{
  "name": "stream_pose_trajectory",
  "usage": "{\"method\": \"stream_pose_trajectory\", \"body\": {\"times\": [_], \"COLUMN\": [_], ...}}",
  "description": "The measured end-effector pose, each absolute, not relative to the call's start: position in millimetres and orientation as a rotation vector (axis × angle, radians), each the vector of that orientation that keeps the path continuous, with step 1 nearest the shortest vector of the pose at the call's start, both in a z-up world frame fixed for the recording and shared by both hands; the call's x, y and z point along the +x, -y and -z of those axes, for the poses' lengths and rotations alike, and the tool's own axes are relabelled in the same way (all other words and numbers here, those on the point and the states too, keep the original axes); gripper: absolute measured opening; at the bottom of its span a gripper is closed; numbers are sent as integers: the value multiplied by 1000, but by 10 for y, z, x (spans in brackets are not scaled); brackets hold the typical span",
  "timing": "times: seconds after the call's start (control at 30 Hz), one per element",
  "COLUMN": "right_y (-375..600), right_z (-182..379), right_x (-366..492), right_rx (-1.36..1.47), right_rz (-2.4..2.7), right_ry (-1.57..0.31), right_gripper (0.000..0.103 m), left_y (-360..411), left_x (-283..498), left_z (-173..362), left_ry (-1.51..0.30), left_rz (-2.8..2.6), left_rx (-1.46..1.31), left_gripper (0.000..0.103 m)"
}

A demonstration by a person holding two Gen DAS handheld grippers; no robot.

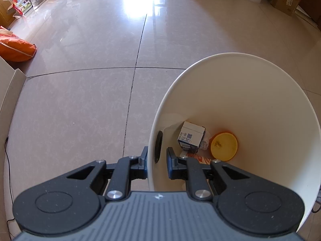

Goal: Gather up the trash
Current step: 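Grasp the clear plastic bag with the right gripper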

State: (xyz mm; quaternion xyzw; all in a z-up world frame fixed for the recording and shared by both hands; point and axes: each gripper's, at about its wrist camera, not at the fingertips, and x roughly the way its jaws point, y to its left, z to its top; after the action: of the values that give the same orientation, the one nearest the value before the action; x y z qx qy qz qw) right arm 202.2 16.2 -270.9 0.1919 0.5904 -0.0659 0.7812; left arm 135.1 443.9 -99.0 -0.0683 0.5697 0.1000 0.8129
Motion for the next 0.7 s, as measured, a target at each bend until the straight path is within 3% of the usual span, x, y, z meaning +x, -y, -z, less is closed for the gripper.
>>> {"method": "stream_pose_trajectory", "body": {"times": [0.2,0.7], "right_y": [-186,-96], "right_z": [2554,1680], "right_x": [2006,1658], "right_rx": [336,188], "right_rz": [75,-121], "right_ry": [-1281,-1215], "right_gripper": [51,49], "left_y": [-4420,-4427], "left_x": [1337,1265], "left_z": [1005,923], "left_ry": [-1206,-1146], "left_rz": [-215,-195], "left_rx": [-138,-111], "left_gripper": [15,12]}}
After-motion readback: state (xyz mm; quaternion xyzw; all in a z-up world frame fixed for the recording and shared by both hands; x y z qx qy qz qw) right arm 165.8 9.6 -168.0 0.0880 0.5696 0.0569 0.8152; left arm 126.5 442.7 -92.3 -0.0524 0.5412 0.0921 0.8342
